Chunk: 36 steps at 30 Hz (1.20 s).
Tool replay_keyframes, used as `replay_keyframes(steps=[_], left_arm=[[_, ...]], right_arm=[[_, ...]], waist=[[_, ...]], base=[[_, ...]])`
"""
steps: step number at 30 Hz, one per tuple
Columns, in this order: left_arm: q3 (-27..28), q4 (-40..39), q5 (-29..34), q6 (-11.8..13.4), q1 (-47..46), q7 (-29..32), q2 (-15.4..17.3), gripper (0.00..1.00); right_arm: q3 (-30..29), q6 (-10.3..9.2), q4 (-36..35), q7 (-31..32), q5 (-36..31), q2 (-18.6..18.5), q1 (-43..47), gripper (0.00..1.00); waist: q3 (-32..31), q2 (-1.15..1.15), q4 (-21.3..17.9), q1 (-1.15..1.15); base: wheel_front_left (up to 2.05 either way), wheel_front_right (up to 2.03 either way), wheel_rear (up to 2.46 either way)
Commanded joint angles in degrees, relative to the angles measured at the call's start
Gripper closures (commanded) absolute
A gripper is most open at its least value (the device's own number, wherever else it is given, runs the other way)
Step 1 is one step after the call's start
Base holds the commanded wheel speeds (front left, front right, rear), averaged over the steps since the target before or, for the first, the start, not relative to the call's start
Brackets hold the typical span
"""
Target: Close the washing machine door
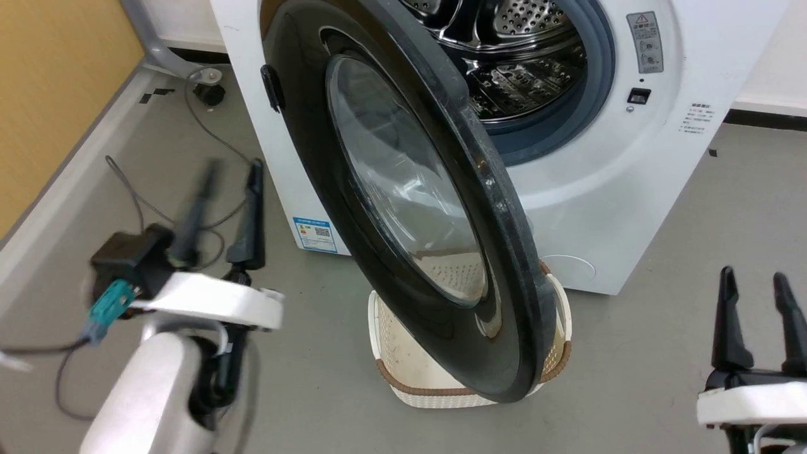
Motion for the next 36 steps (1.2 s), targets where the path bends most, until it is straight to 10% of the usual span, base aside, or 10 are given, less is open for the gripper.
replay_keyframes(steps=[1,7,10,24,36], left_arm=[[3.1,-2.2,7.6,3.4,2.8,-0.2,-0.6,0.0],[8.6,-6.5,21.5,10.1,9.0,-0.2,-2.1,0.0],[9.9,-7.3,24.2,11.1,12.0,-0.2,-3.1,0.0],[12.9,-5.8,28.5,8.7,20.3,-0.2,-7.5,0.0],[16.6,-5.6,30.8,6.0,21.6,-0.2,-9.8,0.0]], right_arm=[[-0.4,0.05,-1.2,-0.3,-0.5,0.1,-1.3,0.0],[-1.0,0.05,-4.9,-0.3,-2.2,0.1,-4.6,0.0],[-0.9,0.05,-8.0,-0.3,-3.0,0.1,-6.9,0.98],[11.4,0.05,-23.0,-0.3,-2.0,-0.3,-14.2,1.0],[39.7,0.05,-23.8,-0.3,5.1,-14.8,-14.9,1.0]], waist=[[0.0,0.0,0.3,0.0],[-0.2,0.0,1.1,0.0],[-0.4,0.0,1.7,0.0],[-1.1,0.0,3.9,0.0],[-1.1,0.0,3.8,0.0]], base=[[0.0,0.0,0.0],[0.0,0.0,0.0],[0.0,0.0,0.0],[0.0,0.0,0.0],[0.0,0.0,0.0]])
